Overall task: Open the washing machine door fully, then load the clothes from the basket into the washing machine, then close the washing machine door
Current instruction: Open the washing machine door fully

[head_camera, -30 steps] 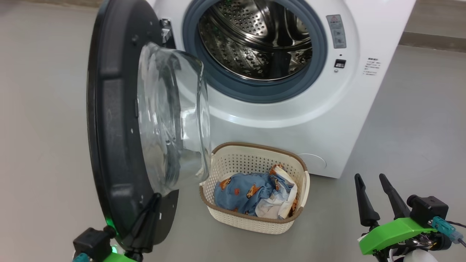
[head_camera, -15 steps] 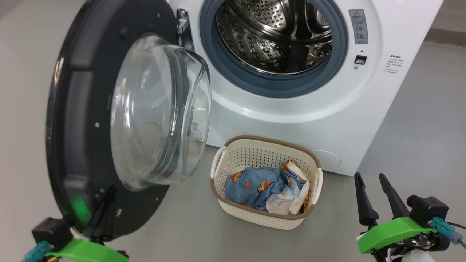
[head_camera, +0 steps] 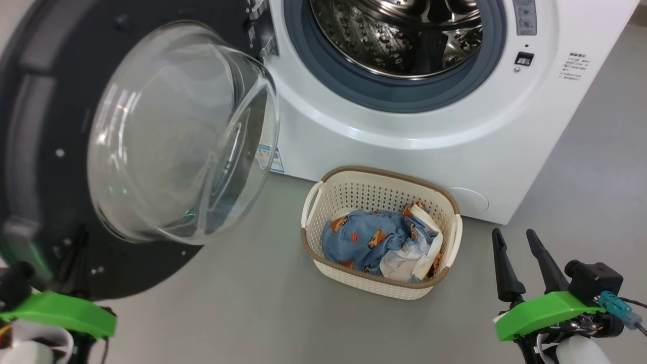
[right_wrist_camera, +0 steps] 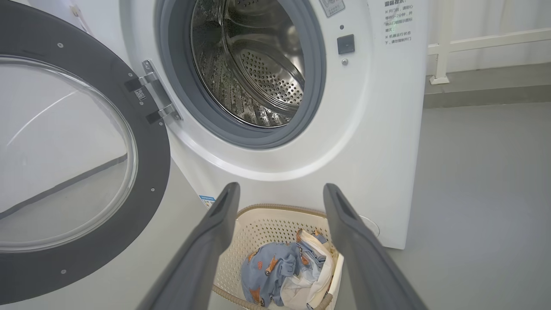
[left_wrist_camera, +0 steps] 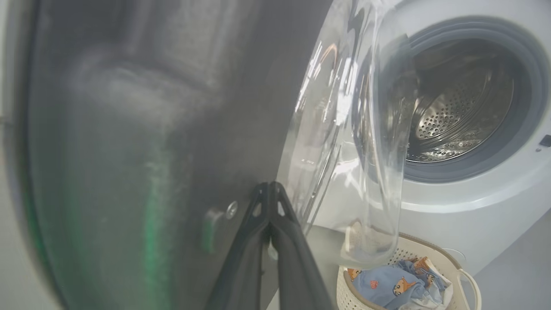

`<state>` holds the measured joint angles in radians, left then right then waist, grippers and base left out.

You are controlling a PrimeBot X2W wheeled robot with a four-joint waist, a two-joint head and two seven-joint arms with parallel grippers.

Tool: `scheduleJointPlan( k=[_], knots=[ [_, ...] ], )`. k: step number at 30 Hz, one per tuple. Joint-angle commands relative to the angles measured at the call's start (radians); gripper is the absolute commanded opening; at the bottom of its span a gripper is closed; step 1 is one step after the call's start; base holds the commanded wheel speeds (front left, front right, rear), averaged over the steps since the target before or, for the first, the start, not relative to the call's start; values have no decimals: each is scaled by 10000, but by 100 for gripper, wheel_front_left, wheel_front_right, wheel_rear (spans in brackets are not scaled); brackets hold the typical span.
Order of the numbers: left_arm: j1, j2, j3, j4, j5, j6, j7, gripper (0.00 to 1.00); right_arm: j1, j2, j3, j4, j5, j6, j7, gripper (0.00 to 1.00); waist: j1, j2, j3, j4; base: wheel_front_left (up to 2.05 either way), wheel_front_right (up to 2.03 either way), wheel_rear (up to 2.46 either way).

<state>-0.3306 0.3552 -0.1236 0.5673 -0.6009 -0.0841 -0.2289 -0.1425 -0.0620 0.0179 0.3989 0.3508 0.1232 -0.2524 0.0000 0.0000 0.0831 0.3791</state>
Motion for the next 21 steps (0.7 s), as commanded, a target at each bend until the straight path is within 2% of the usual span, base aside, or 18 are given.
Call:
scheduleJointPlan(
  k=[1,10,21],
  knots=[
    [-689,759,598,113,-172,62,-67,0,-439,30,153,-227,-143,75,-93,100,0,0,131,53,0,0,0],
    [-1856,1384,689,1757,-230,-145,-91,0,-744,80,156,-191,-228,75,-93,100,0,0,557,71,0,0,0],
    [-3673,1996,244,4131,244,-309,-201,0,-1150,107,116,-128,-340,75,-93,100,0,0,1047,4,0,0,0]
  ],
)
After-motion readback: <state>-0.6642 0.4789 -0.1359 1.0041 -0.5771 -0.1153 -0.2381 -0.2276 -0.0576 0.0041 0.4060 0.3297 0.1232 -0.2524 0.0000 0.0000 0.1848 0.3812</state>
